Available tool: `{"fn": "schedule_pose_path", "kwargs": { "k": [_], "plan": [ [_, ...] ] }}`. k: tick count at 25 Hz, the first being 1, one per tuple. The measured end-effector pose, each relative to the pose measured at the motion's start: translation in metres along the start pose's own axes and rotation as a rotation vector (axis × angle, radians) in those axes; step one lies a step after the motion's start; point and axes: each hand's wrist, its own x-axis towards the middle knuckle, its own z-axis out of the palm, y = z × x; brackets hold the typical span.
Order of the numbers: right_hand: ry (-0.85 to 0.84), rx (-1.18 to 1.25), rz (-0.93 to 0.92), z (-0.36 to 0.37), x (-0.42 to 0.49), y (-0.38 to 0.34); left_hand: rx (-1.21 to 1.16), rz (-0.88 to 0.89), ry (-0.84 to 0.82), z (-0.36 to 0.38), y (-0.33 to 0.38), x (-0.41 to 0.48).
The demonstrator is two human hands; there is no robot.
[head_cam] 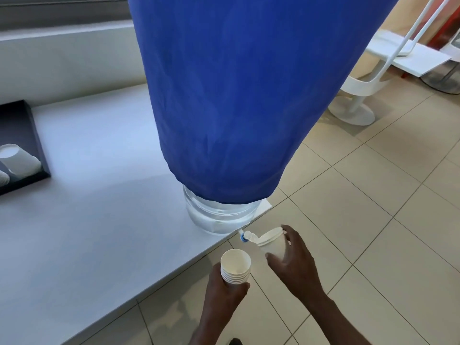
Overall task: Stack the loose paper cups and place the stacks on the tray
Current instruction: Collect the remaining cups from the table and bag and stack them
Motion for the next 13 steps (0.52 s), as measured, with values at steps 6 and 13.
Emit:
{"fn": "schedule_pose_path", "kwargs": {
  "k": [6, 13],
  "plan": [
    [-0.057, 0.323, -0.127, -0.004, -0.036, -0.067, -0.027, 0.04, 0.018, -0.023, 0.016, -0.021],
    [-0.297, 0.184, -0.265, 0.028, -0.029, -0.127, -0.124, 0.114, 0.104, -0.073, 0.05, -0.032]
  ]
}}
